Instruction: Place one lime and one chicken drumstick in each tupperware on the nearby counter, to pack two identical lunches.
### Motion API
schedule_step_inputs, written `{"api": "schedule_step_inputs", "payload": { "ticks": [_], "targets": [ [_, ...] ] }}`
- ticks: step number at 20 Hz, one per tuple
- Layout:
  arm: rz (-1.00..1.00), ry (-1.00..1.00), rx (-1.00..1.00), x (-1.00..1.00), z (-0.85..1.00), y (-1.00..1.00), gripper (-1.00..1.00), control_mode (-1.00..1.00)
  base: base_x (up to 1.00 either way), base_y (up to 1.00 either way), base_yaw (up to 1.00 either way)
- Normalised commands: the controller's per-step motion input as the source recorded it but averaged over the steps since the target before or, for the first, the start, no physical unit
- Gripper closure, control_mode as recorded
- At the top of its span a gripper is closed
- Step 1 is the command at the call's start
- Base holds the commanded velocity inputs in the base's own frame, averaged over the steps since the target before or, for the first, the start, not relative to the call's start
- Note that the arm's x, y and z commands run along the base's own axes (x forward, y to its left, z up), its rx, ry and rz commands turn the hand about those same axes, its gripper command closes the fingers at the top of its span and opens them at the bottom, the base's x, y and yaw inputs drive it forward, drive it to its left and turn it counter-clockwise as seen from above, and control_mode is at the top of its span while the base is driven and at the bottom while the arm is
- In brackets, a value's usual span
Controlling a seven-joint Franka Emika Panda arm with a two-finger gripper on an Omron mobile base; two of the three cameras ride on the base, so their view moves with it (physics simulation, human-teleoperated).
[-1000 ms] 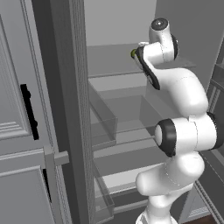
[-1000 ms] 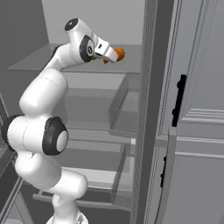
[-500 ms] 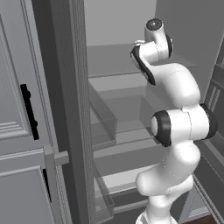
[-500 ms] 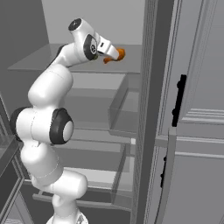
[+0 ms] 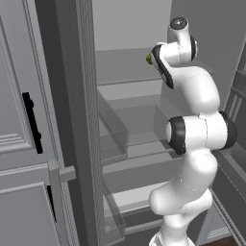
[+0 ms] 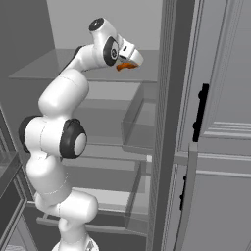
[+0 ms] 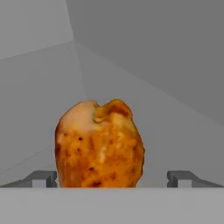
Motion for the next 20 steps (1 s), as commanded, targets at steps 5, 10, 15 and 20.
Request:
{"api": "schedule_step_inputs", "payload": {
  "ticks": [5,10,15,20],
  "targets": [
    [0.0,0.0,0.03,0.07,-0.52,0.0,-1.0,-1.0,0.0,0.0,0.0],
    [0.0,0.0,0.0,0.01,-0.38,0.0,-1.0,-1.0,0.0,0.0,0.0],
    [0.05,0.0,0.07,0.0,-0.4,0.0,-1.0,-1.0,0.0,0.0,0.0],
    [0.03,0.0,0.05,0.0,-0.09,0.0,-1.0,-1.0,0.0,0.0,0.0]
  ]
}}
